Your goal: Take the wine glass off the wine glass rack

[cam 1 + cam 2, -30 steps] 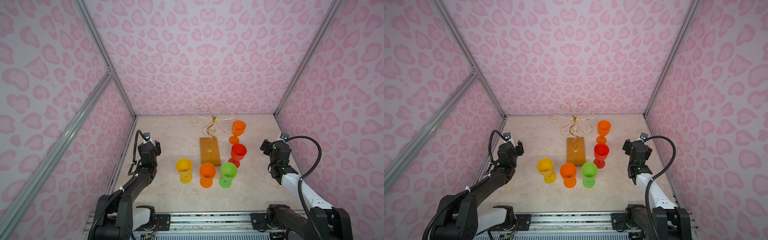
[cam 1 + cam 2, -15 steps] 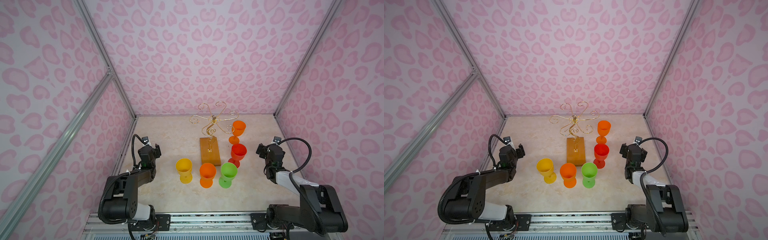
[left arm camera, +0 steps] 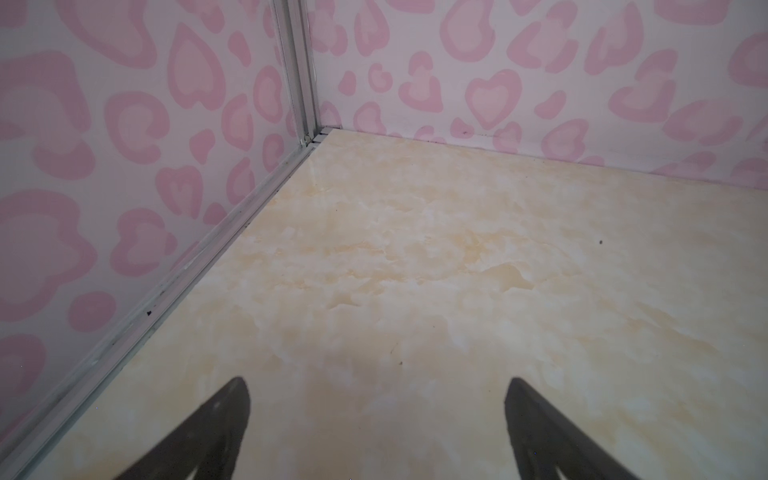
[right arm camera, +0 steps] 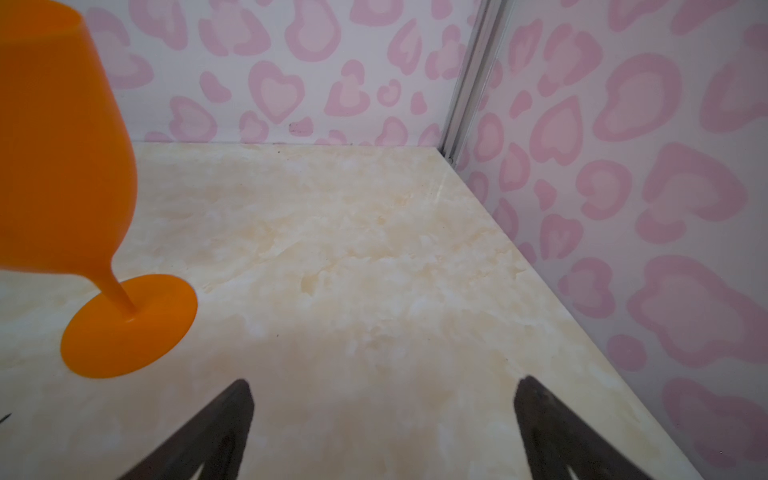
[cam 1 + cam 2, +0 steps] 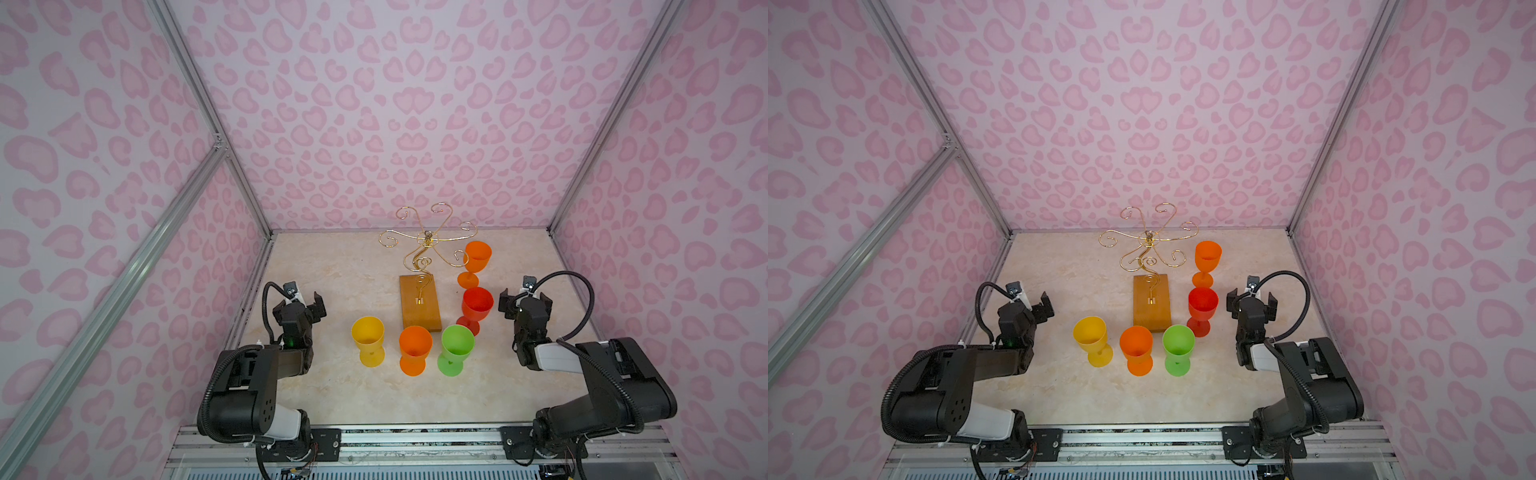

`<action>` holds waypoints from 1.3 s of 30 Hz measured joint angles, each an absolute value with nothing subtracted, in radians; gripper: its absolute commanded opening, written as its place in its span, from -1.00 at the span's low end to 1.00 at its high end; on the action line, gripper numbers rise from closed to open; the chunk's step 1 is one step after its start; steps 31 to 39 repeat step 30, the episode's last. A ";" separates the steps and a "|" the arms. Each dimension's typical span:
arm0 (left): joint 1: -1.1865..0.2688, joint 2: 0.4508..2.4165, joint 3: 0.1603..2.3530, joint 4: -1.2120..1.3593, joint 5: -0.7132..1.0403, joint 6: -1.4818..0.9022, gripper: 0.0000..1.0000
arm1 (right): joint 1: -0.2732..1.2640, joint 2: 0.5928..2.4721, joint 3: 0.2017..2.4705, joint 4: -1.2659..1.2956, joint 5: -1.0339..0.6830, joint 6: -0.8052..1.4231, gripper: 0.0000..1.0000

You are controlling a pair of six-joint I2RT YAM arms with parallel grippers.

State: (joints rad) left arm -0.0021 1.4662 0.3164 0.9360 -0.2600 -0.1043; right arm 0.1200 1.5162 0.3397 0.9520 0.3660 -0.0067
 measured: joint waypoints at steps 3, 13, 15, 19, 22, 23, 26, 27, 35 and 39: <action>-0.004 1.466 0.315 0.952 -0.262 -0.104 0.95 | 0.094 1.565 0.310 1.013 0.369 0.009 0.98; -0.009 1.466 0.312 0.967 -0.270 -0.101 0.95 | 0.094 1.576 0.304 1.079 0.384 0.016 0.98; -0.009 1.466 0.312 0.967 -0.270 -0.101 0.95 | 0.094 1.577 0.304 1.081 0.384 0.016 0.98; -0.009 1.466 0.312 0.967 -0.270 -0.101 0.95 | 0.096 1.577 0.304 1.081 0.384 0.016 0.98; -0.010 1.466 0.312 0.967 -0.270 -0.101 0.95 | 0.096 1.577 0.304 1.084 0.384 0.016 0.98; -0.010 1.466 0.312 0.967 -0.270 -0.101 0.95 | 0.096 1.577 0.304 1.085 0.384 0.016 0.98; -0.010 1.467 0.312 0.967 -0.270 -0.101 0.95 | 0.096 1.577 0.304 1.087 0.384 0.016 0.98; -0.010 1.468 0.312 0.967 -0.270 -0.101 0.95 | 0.096 1.577 0.304 1.087 0.384 0.016 0.98; -0.010 1.468 0.312 0.967 -0.270 -0.101 0.95 | 0.096 1.577 0.304 1.087 0.384 0.016 0.98; -0.010 1.468 0.312 0.967 -0.270 -0.101 0.95 | 0.096 1.577 0.304 1.087 0.384 0.016 0.98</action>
